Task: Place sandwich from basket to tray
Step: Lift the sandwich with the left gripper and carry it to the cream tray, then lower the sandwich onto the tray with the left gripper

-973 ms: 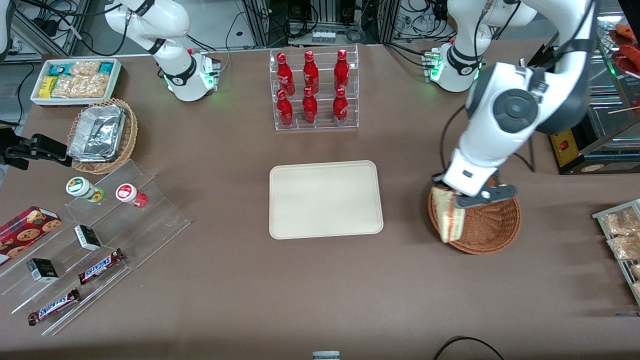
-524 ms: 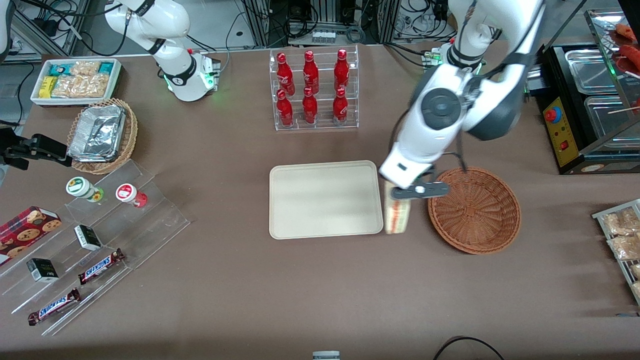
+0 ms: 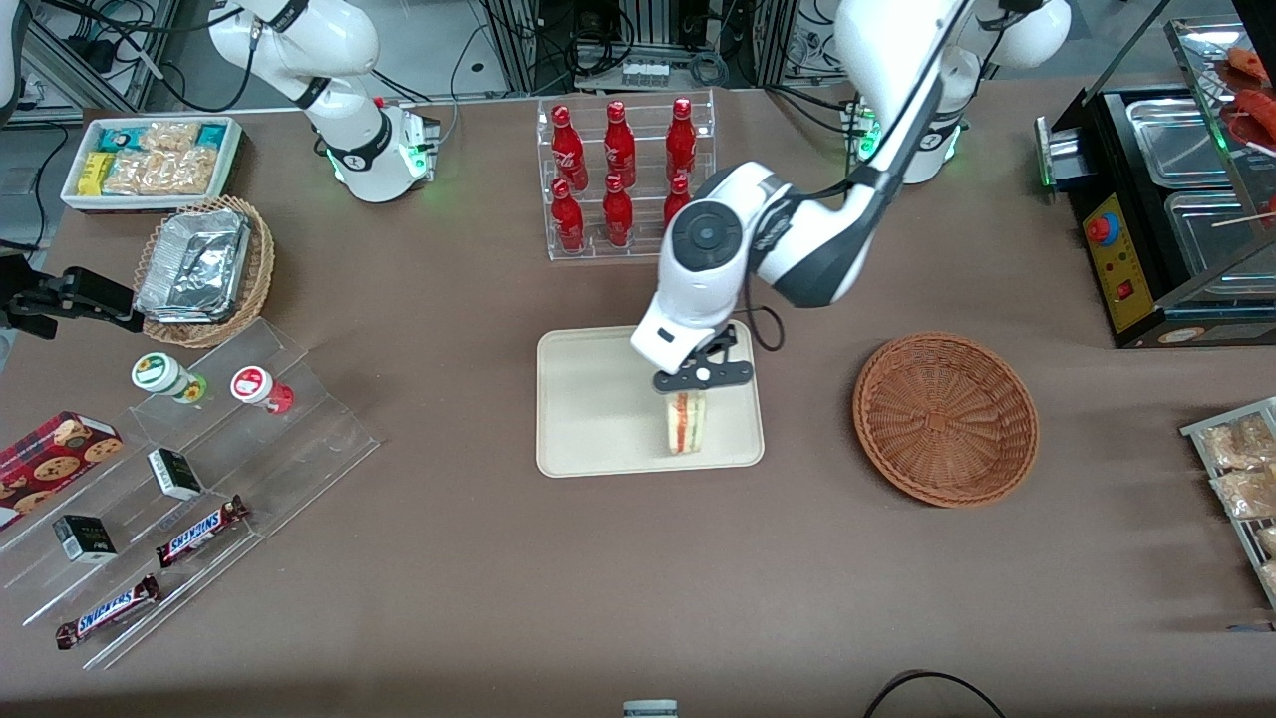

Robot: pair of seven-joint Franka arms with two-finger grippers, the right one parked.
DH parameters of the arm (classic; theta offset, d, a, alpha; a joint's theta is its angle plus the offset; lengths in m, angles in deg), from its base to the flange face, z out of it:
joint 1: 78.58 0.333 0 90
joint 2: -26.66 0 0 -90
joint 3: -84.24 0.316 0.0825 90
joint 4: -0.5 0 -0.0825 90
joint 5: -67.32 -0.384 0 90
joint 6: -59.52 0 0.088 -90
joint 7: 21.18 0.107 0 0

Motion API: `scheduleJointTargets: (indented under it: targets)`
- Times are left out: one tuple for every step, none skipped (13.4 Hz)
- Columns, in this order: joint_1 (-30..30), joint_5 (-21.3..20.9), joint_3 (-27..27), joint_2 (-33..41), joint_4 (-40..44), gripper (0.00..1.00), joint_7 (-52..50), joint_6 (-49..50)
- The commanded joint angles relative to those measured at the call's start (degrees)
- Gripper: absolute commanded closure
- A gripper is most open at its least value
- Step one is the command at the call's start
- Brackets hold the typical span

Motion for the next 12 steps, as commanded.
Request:
scheduleJointTargets:
  targets:
    - [-3.2,0.3,0.9,-4.9,5.4,1.0,-6.6,0.1]
    - [-4.1,-0.1,0.9,-6.3,6.1,1.0,-8.7,0.0]
    - [-4.6,-0.1,0.9,-7.6,6.7,1.0,-9.5,-0.8]
    - [-5.8,-0.2,0.9,-8.5,6.9,1.0,-10.4,-2.0]
    - [-6.4,-0.2,0.9,-9.0,6.9,1.0,-11.1,-2.2]
    - [-6.7,-0.3,0.9,-9.6,6.9,1.0,-11.1,-2.2]
    - [-6.7,-0.3,0.9,-10.0,6.8,1.0,-11.1,-2.4]
    - [-6.8,-0.3,0.9,-10.4,6.8,1.0,-11.1,-2.4]
    - [-6.8,-0.4,0.9,-10.3,6.7,1.0,-11.1,-2.4]
    - [-6.8,-0.4,0.9,-10.2,6.3,1.0,-11.0,-2.2]
    - [-7.0,-0.4,0.9,-10.3,6.3,1.0,-11.0,-2.2]
    - [-7.5,-0.4,1.0,-10.4,6.2,1.0,-11.1,-2.2]
